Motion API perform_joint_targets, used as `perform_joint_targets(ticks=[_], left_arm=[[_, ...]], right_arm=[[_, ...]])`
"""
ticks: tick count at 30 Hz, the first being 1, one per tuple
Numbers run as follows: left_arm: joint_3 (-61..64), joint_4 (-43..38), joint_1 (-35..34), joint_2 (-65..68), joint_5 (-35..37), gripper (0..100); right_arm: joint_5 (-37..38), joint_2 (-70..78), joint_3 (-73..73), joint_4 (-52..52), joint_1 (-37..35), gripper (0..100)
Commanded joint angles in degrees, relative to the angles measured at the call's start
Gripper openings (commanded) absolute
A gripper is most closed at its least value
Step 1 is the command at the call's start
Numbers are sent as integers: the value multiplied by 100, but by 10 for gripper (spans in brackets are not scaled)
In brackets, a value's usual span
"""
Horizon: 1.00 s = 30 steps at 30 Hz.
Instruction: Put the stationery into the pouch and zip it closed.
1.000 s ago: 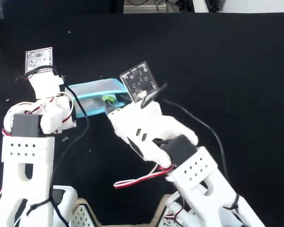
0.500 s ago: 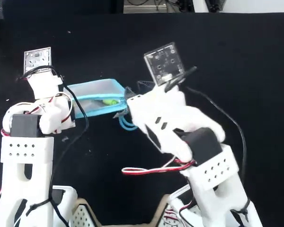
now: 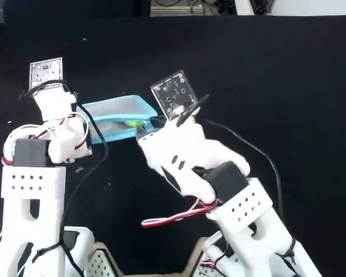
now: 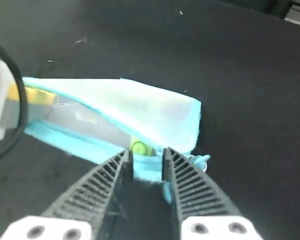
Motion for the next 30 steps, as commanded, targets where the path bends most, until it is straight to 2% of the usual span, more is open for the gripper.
perform_joint_targets(ticks=[1, 4, 7, 10, 16, 20, 23, 30], left_arm=[[-66, 18, 4, -26, -35, 34], [-66, 18, 4, -26, -35, 34], [-66, 18, 4, -26, -35, 34], [-66, 18, 4, -26, -35, 34], [-48, 9, 4, -26, -35, 34], [-48, 9, 4, -26, -35, 34], [-48, 9, 4, -26, -35, 34], [-48, 0, 4, -26, -35, 34]], right_arm=[[18, 4, -259, 352, 624, 108], [18, 4, -866, 1266, 1046, 109], [62, 4, -1305, 2022, 1116, 109], [484, 4, -1095, 2145, 1081, 109], [1679, -48, 708, 888, 519, 108], [1582, -48, 1666, -387, 510, 110], [1591, -48, 2105, -949, 510, 110], [1547, -48, 2308, -1108, 510, 116]])
